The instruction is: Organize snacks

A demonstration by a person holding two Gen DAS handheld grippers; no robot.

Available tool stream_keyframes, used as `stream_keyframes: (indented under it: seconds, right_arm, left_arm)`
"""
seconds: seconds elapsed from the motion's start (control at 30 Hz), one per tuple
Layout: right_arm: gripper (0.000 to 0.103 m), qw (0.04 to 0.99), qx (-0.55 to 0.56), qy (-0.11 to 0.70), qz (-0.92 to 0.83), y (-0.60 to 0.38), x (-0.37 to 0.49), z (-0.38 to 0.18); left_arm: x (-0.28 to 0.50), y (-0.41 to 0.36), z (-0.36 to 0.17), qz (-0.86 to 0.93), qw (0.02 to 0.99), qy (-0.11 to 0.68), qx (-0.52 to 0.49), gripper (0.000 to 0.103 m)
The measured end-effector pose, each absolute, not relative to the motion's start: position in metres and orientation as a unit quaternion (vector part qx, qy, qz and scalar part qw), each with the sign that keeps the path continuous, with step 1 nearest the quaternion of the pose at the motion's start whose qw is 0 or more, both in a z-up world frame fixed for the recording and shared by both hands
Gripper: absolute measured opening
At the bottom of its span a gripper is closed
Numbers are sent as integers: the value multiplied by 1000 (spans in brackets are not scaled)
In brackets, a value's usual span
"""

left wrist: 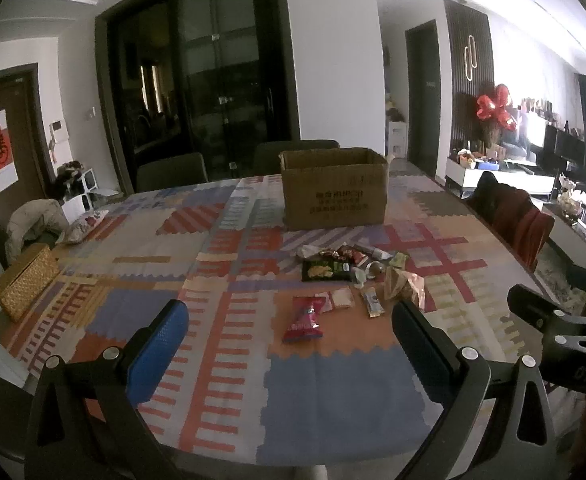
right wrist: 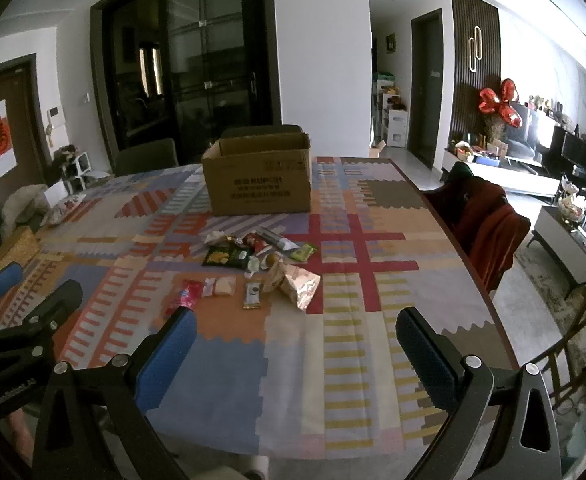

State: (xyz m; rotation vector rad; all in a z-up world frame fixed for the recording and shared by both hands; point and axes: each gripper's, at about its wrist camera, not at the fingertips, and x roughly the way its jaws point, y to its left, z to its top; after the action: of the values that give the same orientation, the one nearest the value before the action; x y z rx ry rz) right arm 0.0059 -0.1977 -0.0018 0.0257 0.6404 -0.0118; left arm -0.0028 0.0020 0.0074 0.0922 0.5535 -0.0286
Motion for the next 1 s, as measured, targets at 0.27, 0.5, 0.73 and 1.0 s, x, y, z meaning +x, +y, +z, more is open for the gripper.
stream_keyframes:
  seconds: [0.27,0.5,0.73,1.0]
  right_arm:
    - [101,949,12,316,-5,-197,6,-1]
    - [101,949,11,314,-4,-196,7,-1]
    - [101,949,8,314,0,-195,10,-3]
    - [101,949,9,314,-1,-194,9,-3]
  left_arm:
    - [-3,2,6,-14,961,273,46,103]
    - [-2,2,6,-13,961,273,46,103]
    - [-2,2,5,-13,961,274,44,103]
    - [-1,2,5,-13,961,274,44,103]
